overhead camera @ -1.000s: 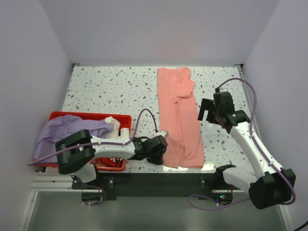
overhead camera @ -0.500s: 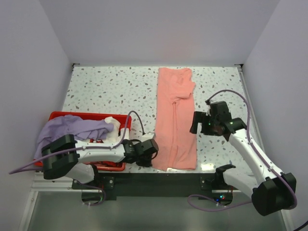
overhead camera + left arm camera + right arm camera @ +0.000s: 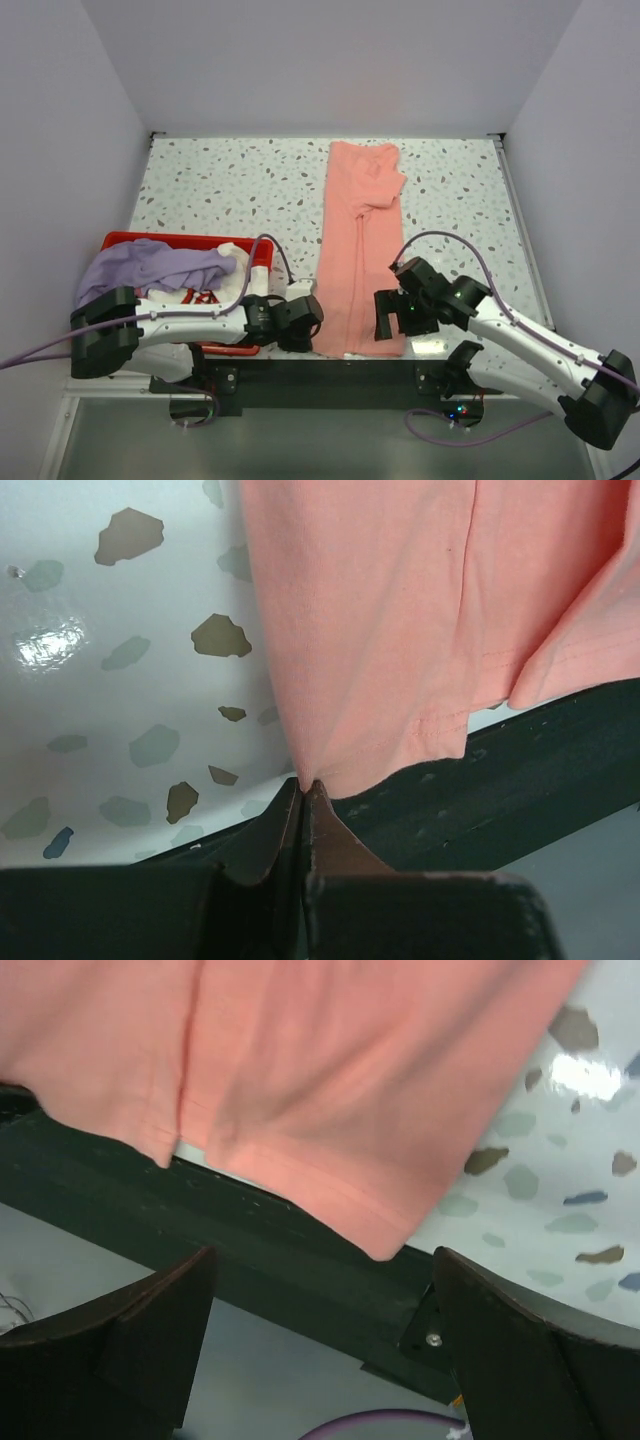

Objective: Fold and stack the t-shirts
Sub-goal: Fold the tshirt

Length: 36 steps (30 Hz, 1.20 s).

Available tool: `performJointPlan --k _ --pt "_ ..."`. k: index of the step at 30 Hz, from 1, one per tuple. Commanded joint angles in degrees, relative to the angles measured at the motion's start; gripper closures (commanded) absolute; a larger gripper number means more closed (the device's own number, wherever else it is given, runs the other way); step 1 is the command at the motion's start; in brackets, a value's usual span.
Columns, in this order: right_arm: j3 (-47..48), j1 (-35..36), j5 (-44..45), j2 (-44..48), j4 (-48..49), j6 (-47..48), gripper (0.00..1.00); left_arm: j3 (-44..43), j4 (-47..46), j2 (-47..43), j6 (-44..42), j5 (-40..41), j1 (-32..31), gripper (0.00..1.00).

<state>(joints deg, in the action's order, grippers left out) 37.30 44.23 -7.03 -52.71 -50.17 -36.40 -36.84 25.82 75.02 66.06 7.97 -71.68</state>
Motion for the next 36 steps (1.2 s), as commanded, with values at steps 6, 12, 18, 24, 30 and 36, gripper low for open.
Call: performJointPlan --k 6,12,18,24,30,36 --pt "-5.57 1.12 1.40 1.56 -4.58 -7.71 0.24 -0.95 -1.30 -0.58 1.17 1.26 -1.71 1.00" --pt "-8.91 1.12 -0.97 -0.20 -0.02 -8.51 0.44 -1.13 -1.21 -0.49 1.53 1.44 -1.97 1.00" --pt "-11.28 1.21 -0.88 -1.34 3.32 -8.60 0.60 -1.13 -1.30 -0.05 1.61 1.35 -2.06 1.00" --pt "-14.71 1.12 -2.72 -2.40 8.33 -9.13 0.91 -1.74 -1.39 0.39 1.26 1.17 -2.24 1.00" --pt "-11.21 1.12 -5.02 -1.52 8.78 -7.20 1.00 -3.32 -1.39 0.21 -0.05 2.31 -2.76 1.00" --pt "-1.89 1.04 3.41 -4.67 1.93 -1.75 1.00 -9.72 1.42 0.65 -3.39 7.49 -2.41 1.00"
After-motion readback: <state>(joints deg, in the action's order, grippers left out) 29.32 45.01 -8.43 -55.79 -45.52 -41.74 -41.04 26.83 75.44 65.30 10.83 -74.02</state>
